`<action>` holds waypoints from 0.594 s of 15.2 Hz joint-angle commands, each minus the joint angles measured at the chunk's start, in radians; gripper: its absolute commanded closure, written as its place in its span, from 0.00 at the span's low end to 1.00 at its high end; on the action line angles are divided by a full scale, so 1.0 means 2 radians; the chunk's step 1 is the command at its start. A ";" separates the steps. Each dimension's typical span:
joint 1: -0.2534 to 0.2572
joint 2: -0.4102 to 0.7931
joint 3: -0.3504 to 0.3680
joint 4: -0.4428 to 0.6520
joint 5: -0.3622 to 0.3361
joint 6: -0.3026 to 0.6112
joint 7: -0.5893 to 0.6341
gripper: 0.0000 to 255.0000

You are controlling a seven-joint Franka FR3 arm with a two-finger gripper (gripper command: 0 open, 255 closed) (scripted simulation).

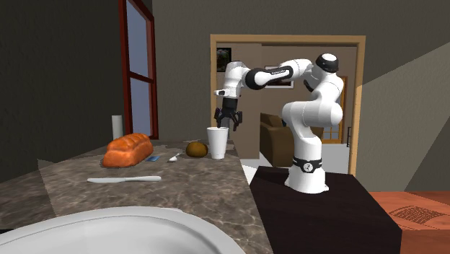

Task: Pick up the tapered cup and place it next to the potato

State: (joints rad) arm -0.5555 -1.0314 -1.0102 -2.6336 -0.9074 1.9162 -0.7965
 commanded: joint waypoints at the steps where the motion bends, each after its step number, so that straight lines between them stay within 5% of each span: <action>1: -0.005 -0.011 0.029 0.016 0.023 -0.031 -0.009 0.00; 9: -0.006 -0.014 0.041 0.023 0.032 -0.044 -0.011 0.00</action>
State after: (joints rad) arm -0.5677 -1.0598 -0.9281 -2.5876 -0.8436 1.8294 -0.8181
